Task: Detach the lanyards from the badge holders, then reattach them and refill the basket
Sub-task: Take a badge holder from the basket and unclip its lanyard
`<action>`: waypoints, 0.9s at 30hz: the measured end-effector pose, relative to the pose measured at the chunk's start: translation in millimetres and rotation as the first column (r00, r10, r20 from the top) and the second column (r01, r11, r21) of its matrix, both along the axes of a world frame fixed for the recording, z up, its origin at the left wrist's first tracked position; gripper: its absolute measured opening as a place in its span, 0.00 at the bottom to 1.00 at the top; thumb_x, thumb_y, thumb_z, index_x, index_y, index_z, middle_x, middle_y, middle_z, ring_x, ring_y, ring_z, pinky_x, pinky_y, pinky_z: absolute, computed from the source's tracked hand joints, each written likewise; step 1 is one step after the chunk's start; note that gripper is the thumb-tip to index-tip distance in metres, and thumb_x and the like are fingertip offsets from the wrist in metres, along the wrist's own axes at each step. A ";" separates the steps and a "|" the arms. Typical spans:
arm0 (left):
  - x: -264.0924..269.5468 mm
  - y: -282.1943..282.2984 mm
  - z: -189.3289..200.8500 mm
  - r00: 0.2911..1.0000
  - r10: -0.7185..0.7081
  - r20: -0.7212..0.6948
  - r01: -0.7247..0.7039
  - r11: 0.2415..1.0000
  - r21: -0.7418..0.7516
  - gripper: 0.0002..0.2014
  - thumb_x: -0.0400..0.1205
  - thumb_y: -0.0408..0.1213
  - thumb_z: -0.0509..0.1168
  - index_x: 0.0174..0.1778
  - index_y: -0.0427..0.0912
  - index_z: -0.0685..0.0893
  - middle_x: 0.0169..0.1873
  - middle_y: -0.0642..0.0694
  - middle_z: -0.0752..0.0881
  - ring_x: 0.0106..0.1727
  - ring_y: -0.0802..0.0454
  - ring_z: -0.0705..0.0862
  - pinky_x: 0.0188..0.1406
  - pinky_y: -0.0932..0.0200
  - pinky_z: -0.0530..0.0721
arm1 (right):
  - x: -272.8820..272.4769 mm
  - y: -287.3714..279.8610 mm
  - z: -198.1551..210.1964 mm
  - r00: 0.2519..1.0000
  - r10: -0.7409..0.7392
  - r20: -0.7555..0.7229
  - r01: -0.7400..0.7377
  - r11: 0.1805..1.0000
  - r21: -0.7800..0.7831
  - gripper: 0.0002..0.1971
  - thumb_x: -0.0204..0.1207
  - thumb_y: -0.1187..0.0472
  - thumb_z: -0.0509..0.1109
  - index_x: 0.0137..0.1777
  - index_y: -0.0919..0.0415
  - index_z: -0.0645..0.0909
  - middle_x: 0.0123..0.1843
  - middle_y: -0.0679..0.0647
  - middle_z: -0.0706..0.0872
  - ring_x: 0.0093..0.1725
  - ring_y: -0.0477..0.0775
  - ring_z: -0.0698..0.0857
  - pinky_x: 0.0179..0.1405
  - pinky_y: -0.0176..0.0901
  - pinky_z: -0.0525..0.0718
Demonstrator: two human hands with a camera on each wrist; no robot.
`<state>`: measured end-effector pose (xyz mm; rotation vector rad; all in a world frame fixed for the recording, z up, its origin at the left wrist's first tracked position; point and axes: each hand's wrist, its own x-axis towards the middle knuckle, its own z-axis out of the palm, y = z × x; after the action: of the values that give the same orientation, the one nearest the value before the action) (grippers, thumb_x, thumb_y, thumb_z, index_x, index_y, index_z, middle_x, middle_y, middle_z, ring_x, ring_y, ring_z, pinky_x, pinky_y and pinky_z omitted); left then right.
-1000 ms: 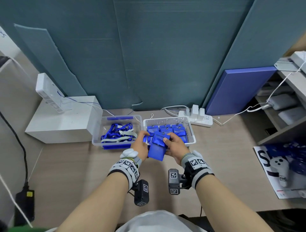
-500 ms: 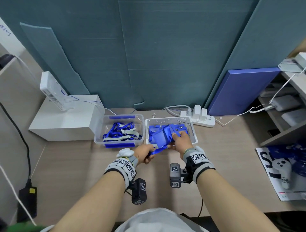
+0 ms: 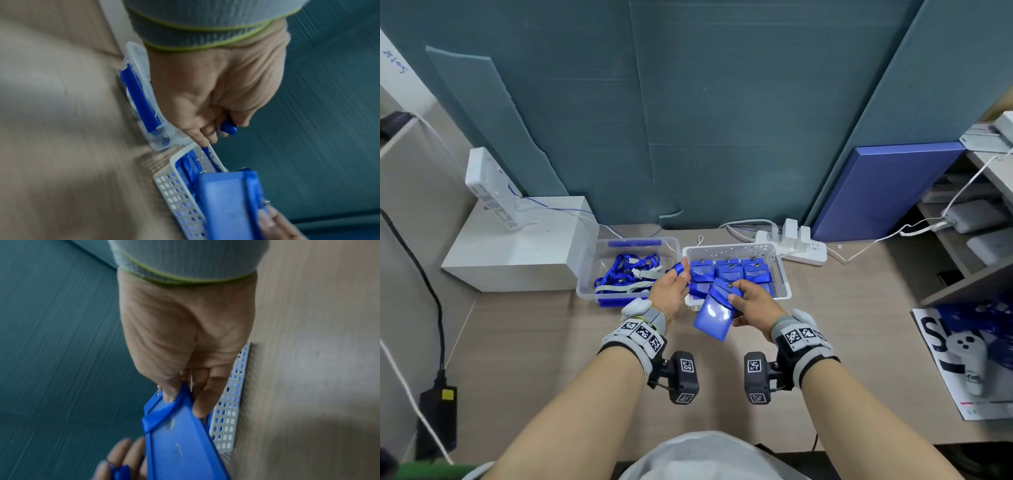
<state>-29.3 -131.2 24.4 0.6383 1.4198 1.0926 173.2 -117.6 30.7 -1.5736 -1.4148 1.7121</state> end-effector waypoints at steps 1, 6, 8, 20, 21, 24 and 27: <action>-3.8 -0.2 -4.2 0.982 -0.055 -0.180 0.051 0.998 -0.025 0.13 0.87 0.46 0.61 0.63 0.47 0.84 0.48 0.48 0.83 0.48 0.49 0.80 0.58 0.50 0.81 | 2.5 1.4 -1.2 0.999 -0.030 -0.036 0.029 0.999 -0.029 0.03 0.88 0.66 0.63 0.54 0.62 0.78 0.42 0.59 0.83 0.33 0.52 0.81 0.32 0.45 0.87; 1.7 -8.6 -12.0 0.530 -0.505 -0.681 0.417 0.855 -0.309 0.14 0.89 0.43 0.57 0.62 0.41 0.84 0.54 0.38 0.88 0.51 0.40 0.83 0.51 0.54 0.77 | -1.4 12.6 2.2 0.937 -0.305 -0.168 0.284 0.949 -0.138 0.04 0.91 0.65 0.59 0.56 0.62 0.75 0.51 0.66 0.84 0.38 0.59 0.87 0.31 0.43 0.90; 12.2 -7.6 -8.2 0.437 -0.626 -0.646 0.564 0.750 -0.346 0.11 0.87 0.36 0.60 0.58 0.40 0.88 0.52 0.40 0.89 0.52 0.43 0.83 0.51 0.57 0.77 | -6.8 16.0 9.4 0.938 -0.319 -0.135 0.301 0.944 -0.137 0.05 0.91 0.63 0.56 0.61 0.63 0.70 0.51 0.69 0.86 0.36 0.65 0.90 0.29 0.46 0.90; 12.4 -10.4 22.6 0.912 -0.331 0.244 0.308 0.943 0.129 0.15 0.90 0.37 0.57 0.65 0.41 0.86 0.47 0.41 0.92 0.45 0.48 0.90 0.52 0.57 0.83 | 6.6 19.5 -1.9 0.915 -0.104 0.390 0.028 0.981 0.194 0.12 0.82 0.73 0.62 0.58 0.58 0.81 0.52 0.55 0.83 0.51 0.59 0.81 0.47 0.41 0.75; 12.5 -7.0 25.5 0.918 -0.270 0.289 0.240 0.961 0.137 0.15 0.91 0.35 0.56 0.71 0.44 0.82 0.54 0.41 0.92 0.51 0.48 0.91 0.52 0.58 0.82 | 7.0 17.8 -2.5 0.926 -0.072 0.371 0.001 0.982 0.189 0.17 0.79 0.76 0.62 0.59 0.57 0.83 0.53 0.54 0.85 0.51 0.60 0.83 0.49 0.42 0.79; 10.0 4.3 23.2 0.945 -0.092 0.314 0.061 0.993 0.105 0.18 0.92 0.34 0.53 0.75 0.53 0.73 0.63 0.46 0.87 0.60 0.46 0.87 0.55 0.58 0.81 | 6.8 14.1 -1.3 0.930 0.058 0.362 -0.111 0.985 0.129 0.28 0.73 0.81 0.58 0.61 0.54 0.88 0.56 0.53 0.89 0.47 0.61 0.87 0.38 0.38 0.84; -0.1 14.0 11.5 0.983 -0.140 -0.123 0.145 0.989 0.034 0.20 0.87 0.51 0.58 0.76 0.55 0.75 0.61 0.46 0.88 0.63 0.40 0.85 0.69 0.48 0.80 | 6.3 11.1 0.0 0.938 0.142 0.316 -0.178 0.980 0.090 0.25 0.74 0.80 0.60 0.58 0.54 0.89 0.58 0.56 0.90 0.45 0.55 0.85 0.34 0.34 0.81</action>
<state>-29.4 -117.1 35.9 0.8359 1.4325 0.9871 179.5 -106.5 30.7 -1.7591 -1.8069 1.4805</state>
